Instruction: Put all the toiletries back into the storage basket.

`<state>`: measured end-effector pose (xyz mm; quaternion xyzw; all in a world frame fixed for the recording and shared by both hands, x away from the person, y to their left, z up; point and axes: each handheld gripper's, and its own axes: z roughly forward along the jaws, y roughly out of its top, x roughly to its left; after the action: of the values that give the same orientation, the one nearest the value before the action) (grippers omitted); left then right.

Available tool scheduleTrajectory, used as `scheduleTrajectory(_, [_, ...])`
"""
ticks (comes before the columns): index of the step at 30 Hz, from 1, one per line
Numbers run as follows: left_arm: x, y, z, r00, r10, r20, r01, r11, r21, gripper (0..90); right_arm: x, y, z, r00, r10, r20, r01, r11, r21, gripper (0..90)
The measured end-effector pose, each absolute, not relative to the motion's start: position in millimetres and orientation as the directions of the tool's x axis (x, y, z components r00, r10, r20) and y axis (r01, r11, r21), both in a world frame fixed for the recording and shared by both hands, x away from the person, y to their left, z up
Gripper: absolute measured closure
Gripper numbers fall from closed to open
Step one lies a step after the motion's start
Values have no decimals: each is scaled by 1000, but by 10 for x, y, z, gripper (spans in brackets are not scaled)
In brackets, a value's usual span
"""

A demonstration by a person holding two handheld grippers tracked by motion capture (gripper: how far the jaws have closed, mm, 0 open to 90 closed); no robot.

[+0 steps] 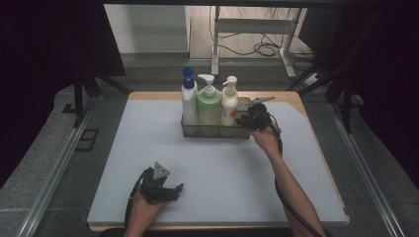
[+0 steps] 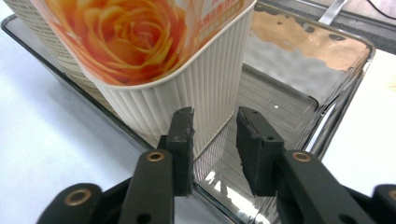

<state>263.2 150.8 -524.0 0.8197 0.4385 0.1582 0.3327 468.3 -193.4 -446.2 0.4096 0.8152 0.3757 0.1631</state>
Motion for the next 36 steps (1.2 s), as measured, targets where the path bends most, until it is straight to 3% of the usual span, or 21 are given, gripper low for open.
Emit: scheduleTrajectory(36, [2631,1506,-5242,564,825,-35,614,-390,687,121,4389,-1989,-4301,-655,755,7,470,401,786,204])
